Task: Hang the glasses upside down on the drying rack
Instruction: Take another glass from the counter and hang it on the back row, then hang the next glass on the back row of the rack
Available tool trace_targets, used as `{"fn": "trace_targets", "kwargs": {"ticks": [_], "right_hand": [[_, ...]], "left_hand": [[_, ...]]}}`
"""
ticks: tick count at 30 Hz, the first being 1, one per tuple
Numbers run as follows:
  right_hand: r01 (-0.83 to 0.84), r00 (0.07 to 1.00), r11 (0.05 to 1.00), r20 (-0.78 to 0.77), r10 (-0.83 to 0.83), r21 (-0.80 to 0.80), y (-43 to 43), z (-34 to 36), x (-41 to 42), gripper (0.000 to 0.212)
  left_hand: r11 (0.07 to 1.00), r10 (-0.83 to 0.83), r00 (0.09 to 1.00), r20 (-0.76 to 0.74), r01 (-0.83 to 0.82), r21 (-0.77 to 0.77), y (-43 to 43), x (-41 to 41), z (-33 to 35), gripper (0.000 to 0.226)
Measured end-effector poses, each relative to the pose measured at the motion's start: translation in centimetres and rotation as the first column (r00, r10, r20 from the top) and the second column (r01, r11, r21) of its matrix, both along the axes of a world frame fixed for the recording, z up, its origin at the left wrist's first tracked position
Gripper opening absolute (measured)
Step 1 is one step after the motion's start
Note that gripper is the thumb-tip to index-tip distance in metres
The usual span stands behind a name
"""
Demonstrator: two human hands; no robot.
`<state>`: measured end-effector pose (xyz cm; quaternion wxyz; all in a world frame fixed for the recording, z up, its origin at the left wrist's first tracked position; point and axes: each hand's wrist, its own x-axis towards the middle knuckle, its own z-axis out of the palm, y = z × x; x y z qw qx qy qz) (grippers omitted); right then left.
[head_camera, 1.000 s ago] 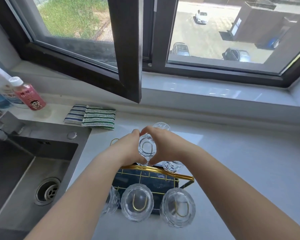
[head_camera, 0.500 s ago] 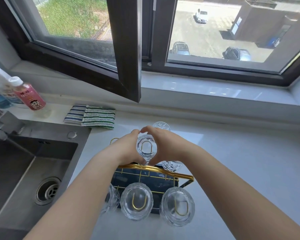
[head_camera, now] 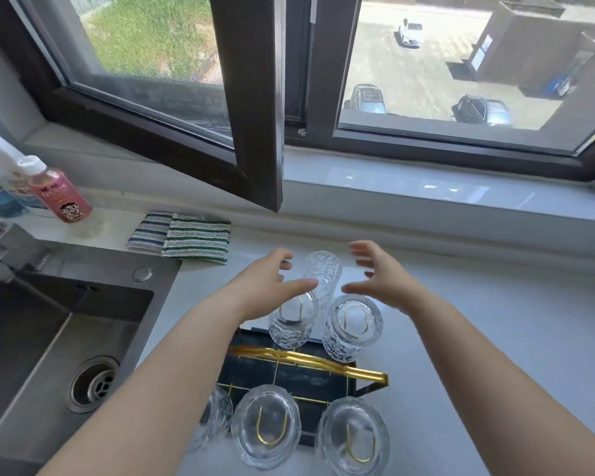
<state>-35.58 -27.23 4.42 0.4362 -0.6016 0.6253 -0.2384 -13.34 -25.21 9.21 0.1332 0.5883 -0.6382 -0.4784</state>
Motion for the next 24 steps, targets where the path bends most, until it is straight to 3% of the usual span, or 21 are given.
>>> {"fn": "trace_targets", "kwargs": {"ticks": [4, 7, 13, 20, 24], "right_hand": [[-0.056, 0.998, 0.997, -0.036, 0.058, 0.055, -1.1, -3.4, 0.6, 0.101], [-0.109, 0.992, 0.992, -0.053, 0.113, 0.061, -2.1, -4.8, 1.2, 0.109], [-0.148, 0.965, 0.988, -0.224, 0.137, -0.032, -2.5, -4.8, 1.8, 0.081], [0.023, 1.0, 0.986, -0.011, -0.026, -0.163, 0.0, -0.3, 0.3, 0.066], [0.075, 0.997, 0.941, 0.039, -0.065, -0.331, 2.0, 5.0, 0.3, 0.066]], "left_hand": [[1.0, 0.003, 0.996, 0.089, -0.004, 0.007, -2.3, -1.3, -0.5, 0.068], [0.999, -0.016, 0.991, 0.134, 0.011, 0.04, -3.3, -2.0, -0.9, 0.073], [0.998, -0.036, 0.991, 0.132, 0.029, 0.057, -3.0, -2.7, -1.0, 0.078], [0.999, -0.031, 0.998, 0.06, 0.031, 0.009, -1.7, -2.7, 1.2, 0.073], [0.998, 0.027, 0.994, -0.103, -0.033, -0.053, -0.6, -3.6, 3.4, 0.06]]}}
